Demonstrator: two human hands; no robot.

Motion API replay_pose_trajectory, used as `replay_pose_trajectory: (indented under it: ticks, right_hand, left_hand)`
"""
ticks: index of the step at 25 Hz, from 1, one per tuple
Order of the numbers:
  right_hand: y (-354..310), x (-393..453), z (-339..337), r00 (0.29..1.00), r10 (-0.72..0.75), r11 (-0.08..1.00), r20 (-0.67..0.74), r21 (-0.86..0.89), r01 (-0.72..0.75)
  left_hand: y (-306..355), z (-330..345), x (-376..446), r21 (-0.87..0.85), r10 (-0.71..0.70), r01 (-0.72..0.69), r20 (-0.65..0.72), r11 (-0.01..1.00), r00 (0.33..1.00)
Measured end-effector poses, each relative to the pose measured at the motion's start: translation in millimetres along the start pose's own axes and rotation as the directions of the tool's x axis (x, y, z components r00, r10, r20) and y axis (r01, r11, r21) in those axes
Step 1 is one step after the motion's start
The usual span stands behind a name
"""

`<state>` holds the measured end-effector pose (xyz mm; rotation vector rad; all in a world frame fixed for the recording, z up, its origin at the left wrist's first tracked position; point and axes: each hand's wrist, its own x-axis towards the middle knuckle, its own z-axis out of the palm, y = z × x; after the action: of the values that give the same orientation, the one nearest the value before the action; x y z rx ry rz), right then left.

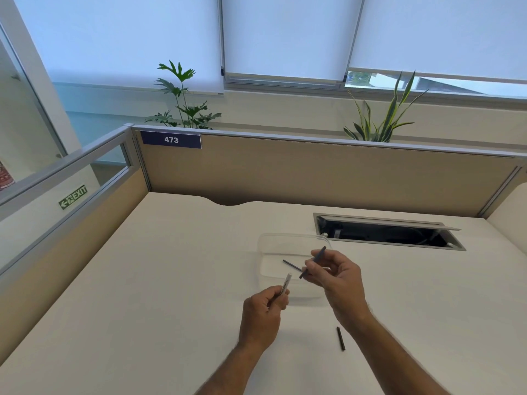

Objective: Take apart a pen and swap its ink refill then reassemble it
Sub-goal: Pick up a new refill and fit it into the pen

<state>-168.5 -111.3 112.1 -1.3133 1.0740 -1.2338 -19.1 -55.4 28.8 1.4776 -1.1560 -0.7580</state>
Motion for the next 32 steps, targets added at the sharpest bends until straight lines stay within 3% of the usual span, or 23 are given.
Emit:
replay_pose_trajectory:
  ticks: [11,32]
  right_hand:
    - [3,0,8,0.995,-0.095,0.994,0.018,-0.051,0.096]
    - [18,-4,2,0.995,-0.019,0.978,0.094,-0.205,0.038]
  left_hand:
    - [-5,3,0,0.032,0.051,-0.052,0.022,0.998,0.998]
    - [-2,5,-2,0.039,0.09,-0.091,0.04,0.995,0.995]
